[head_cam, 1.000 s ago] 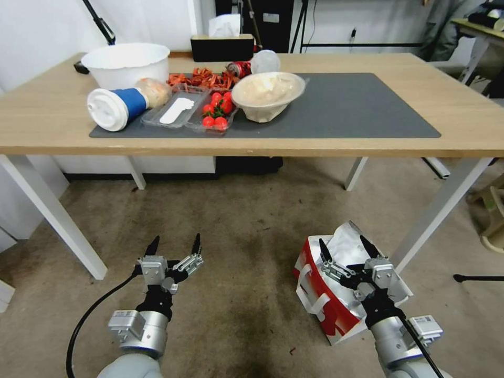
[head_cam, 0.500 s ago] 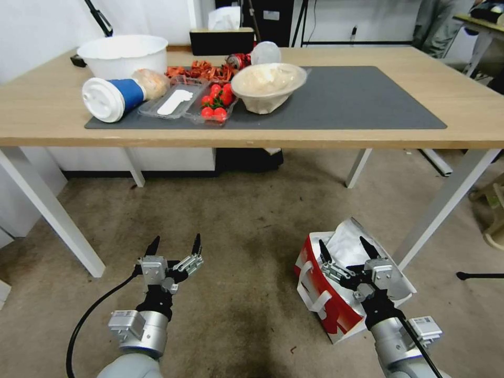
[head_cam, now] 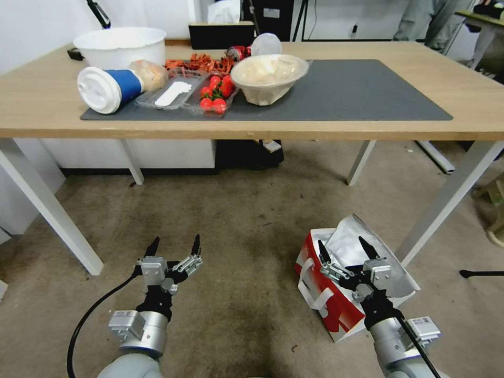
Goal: Pick up the food delivery bag from the floor and place it on the table.
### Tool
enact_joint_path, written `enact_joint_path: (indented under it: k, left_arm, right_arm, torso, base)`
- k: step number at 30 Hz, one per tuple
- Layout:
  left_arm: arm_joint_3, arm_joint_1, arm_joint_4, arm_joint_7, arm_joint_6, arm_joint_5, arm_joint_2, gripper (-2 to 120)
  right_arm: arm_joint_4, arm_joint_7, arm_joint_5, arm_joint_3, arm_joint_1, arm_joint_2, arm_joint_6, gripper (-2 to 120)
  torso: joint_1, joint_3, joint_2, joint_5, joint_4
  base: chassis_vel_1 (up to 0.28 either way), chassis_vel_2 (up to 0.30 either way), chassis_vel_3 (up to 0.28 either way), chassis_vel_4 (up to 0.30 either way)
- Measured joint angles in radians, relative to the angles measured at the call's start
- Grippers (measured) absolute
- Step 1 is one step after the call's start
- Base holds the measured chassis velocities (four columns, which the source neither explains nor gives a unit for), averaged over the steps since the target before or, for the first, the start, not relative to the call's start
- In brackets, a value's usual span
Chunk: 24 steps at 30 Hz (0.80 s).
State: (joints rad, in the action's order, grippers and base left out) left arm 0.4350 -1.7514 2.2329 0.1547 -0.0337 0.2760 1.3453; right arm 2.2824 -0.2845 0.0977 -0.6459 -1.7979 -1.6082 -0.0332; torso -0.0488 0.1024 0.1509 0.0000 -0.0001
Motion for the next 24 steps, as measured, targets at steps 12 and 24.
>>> enact_joint_path:
  k: [12,24]
  left_arm:
    - [0.001,-0.003,0.0,0.003,0.002,0.003,-0.002,100]
    - [0.005,-0.007,0.004,0.004,0.002,0.002,-0.002,100]
  right_arm:
    - [0.003,-0.002,0.0,-0.001,0.002,0.0,-0.001,100]
    - [0.001,-0.004,-0.001,0.001,0.006,0.0,-0.002,100]
  torso:
    - [0.008,-0.045,-0.052,0.0,0.0001]
    - [0.011,-0.083,-0.094,-0.0001,0.0001]
  base:
    - [0.0,0.0,0.0,0.0]
    - [0.0,0.0,0.0,0.0]
